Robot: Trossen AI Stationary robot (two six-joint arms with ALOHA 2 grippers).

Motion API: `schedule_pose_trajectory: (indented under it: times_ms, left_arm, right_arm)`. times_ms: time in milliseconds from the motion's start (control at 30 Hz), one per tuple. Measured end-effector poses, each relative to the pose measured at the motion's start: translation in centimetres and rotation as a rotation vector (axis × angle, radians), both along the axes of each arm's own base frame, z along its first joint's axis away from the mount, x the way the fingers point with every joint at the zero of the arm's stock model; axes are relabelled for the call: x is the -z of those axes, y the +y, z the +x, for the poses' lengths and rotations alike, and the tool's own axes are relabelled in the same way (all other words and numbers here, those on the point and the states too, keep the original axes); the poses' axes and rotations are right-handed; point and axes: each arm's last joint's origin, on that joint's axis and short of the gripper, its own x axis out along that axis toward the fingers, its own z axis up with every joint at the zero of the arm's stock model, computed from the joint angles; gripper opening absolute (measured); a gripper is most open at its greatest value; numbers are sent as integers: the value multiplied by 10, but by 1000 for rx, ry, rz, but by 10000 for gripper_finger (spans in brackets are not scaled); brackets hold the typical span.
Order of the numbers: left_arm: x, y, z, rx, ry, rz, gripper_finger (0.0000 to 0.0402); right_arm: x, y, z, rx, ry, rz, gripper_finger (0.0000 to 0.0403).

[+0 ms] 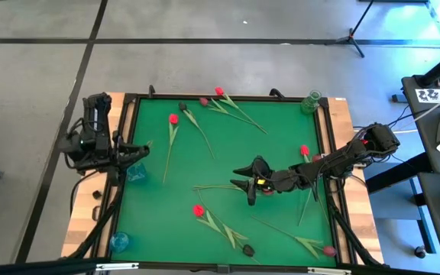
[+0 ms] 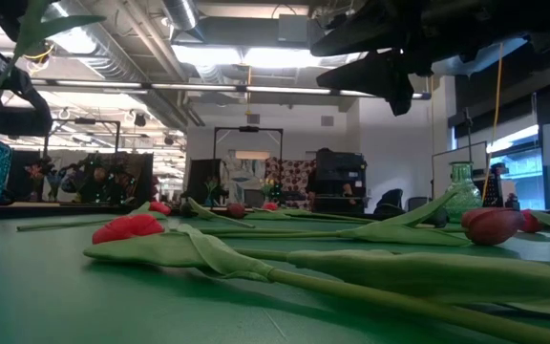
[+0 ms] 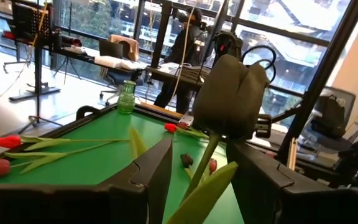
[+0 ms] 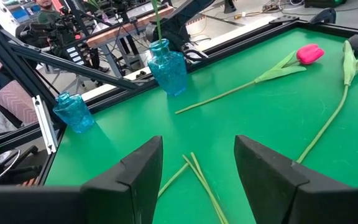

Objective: Sort flowers into vase by color
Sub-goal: Put the black tulip into the top blue vase

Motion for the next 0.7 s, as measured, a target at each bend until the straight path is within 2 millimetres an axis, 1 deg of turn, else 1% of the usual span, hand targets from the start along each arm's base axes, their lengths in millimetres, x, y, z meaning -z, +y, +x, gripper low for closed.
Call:
schedule_pose_trajectory:
  times_ms: [233, 567, 700]
  left_arm:
    - [0, 2, 2, -35, 8, 28, 150]
    - [2, 1, 2, -22, 22, 102, 150]
    - [4, 0, 3, -27, 19, 106, 150]
  right_arm:
    - [0, 0, 0, -3, 1, -11, 198]
    - [0, 0, 0, -3, 2, -13, 198]
    - [0, 0, 0, 6, 1, -17, 198]
